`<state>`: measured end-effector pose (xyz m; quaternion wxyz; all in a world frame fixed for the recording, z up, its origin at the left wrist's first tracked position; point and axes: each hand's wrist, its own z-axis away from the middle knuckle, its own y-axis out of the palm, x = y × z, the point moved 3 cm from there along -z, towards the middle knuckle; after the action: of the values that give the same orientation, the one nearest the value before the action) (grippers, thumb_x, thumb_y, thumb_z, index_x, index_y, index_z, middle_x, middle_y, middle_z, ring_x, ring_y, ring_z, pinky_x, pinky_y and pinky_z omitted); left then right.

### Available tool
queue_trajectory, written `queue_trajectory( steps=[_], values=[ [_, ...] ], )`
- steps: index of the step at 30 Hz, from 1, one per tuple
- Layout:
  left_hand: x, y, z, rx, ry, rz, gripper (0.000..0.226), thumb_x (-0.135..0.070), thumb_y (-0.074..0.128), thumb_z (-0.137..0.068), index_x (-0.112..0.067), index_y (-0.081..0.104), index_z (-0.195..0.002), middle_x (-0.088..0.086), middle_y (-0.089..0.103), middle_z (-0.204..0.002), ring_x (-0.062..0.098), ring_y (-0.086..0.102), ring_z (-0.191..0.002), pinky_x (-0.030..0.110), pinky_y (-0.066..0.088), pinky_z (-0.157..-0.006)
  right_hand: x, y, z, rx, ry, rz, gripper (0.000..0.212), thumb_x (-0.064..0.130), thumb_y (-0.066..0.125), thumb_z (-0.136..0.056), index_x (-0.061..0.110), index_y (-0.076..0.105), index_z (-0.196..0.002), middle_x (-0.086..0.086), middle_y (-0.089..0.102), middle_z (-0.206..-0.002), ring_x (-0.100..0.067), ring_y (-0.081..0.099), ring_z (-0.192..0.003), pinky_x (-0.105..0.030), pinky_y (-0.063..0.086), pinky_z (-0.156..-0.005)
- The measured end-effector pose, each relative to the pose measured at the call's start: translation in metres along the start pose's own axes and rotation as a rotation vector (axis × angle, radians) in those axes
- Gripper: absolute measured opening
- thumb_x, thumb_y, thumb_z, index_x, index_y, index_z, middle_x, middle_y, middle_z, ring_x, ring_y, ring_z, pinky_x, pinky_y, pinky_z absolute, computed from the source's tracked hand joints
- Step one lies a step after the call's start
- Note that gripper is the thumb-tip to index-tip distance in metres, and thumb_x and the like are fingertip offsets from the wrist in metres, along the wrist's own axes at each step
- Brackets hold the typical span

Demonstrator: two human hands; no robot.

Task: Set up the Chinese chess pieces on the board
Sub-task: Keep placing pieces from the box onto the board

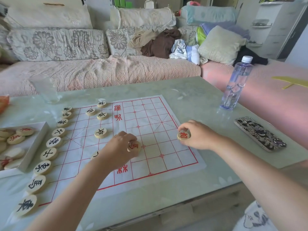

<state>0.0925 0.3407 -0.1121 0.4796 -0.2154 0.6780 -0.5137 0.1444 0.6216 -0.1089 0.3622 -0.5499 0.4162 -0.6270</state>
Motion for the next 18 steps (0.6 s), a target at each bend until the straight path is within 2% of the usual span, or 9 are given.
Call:
queue_trajectory(
  steps=[2,4,7,8,10,11,14,16,18],
  values=[
    [-0.004,-0.001,0.002,-0.012,-0.015,0.028,0.043,-0.033,0.073,-0.080,-0.027,0.056,-0.119,-0.008,0.048,-0.113,0.012,0.055,-0.091,0.024,0.050,-0.076,0.004,-0.004,0.002,-0.035,-0.010,0.006,0.043,0.040,0.064,-0.083,0.035,0.056,-0.125,0.010,0.047,-0.124,-0.013,0.051,-0.110,-0.028,0.041,-0.091],
    [-0.010,0.001,0.003,-0.032,-0.015,0.073,0.045,-0.029,0.076,-0.078,-0.026,0.055,-0.118,-0.007,0.047,-0.114,0.013,0.057,-0.089,0.025,0.052,-0.075,0.012,-0.008,0.003,-0.069,-0.051,-0.012,0.042,0.036,0.063,-0.085,0.035,0.056,-0.126,0.011,0.045,-0.124,-0.008,0.049,-0.101,-0.026,0.039,-0.087],
    [-0.022,0.007,0.003,-0.041,0.014,0.188,0.045,-0.025,0.077,-0.077,-0.029,0.055,-0.116,-0.008,0.047,-0.115,0.007,0.058,-0.089,0.019,0.050,-0.073,0.027,-0.008,0.007,-0.066,-0.129,-0.128,0.028,0.027,0.065,-0.087,0.039,0.062,-0.113,0.015,0.055,-0.114,0.003,0.051,-0.081,-0.020,0.040,-0.080],
    [-0.027,0.009,0.003,-0.037,0.009,0.233,0.046,-0.024,0.078,-0.076,-0.031,0.055,-0.115,-0.009,0.048,-0.115,0.005,0.058,-0.089,0.017,0.049,-0.072,0.032,-0.007,0.009,-0.037,-0.134,-0.215,0.024,0.025,0.065,-0.088,0.041,0.063,-0.106,0.017,0.060,-0.109,0.002,0.055,-0.077,-0.022,0.046,-0.079],
    [-0.036,0.014,0.005,-0.046,-0.023,0.317,0.048,-0.021,0.080,-0.075,-0.033,0.056,-0.115,-0.011,0.051,-0.113,0.002,0.059,-0.087,0.014,0.047,-0.068,0.041,-0.004,0.013,0.037,-0.128,-0.400,0.021,0.022,0.065,-0.091,0.041,0.066,-0.101,0.015,0.066,-0.102,-0.014,0.065,-0.075,-0.034,0.055,-0.077],
    [-0.040,0.015,0.006,-0.056,-0.044,0.365,0.050,-0.020,0.081,-0.074,-0.033,0.057,-0.115,-0.012,0.053,-0.112,0.002,0.060,-0.086,0.013,0.046,-0.066,0.044,-0.002,0.016,0.070,-0.131,-0.458,0.021,0.020,0.064,-0.093,0.039,0.066,-0.102,0.012,0.067,-0.102,-0.019,0.068,-0.074,-0.036,0.056,-0.073],
    [-0.048,0.019,0.012,-0.076,-0.132,0.537,0.050,-0.018,0.083,-0.070,-0.029,0.059,-0.112,-0.014,0.063,-0.104,0.003,0.064,-0.081,0.015,0.047,-0.060,0.052,0.005,0.023,0.155,-0.138,-0.581,0.022,0.015,0.062,-0.097,0.025,0.066,-0.116,0.005,0.068,-0.102,-0.011,0.069,-0.072,-0.024,0.049,-0.056],
    [-0.053,0.022,0.016,-0.104,-0.161,0.607,0.048,-0.019,0.085,-0.068,-0.027,0.061,-0.108,-0.012,0.067,-0.097,0.003,0.066,-0.077,0.017,0.049,-0.058,0.053,0.010,0.028,0.197,-0.113,-0.699,0.025,0.010,0.062,-0.097,0.016,0.063,-0.121,-0.003,0.070,-0.102,-0.014,0.071,-0.075,-0.025,0.051,-0.056],
    [-0.061,0.023,0.017,-0.133,-0.173,0.709,0.045,-0.017,0.085,-0.069,-0.025,0.063,-0.107,-0.009,0.070,-0.097,0.000,0.067,-0.072,0.013,0.049,-0.057,0.051,0.012,0.032,0.221,-0.105,-0.780,0.029,0.002,0.064,-0.094,0.013,0.063,-0.121,-0.005,0.070,-0.101,-0.016,0.071,-0.076,-0.027,0.054,-0.057]
  ],
)
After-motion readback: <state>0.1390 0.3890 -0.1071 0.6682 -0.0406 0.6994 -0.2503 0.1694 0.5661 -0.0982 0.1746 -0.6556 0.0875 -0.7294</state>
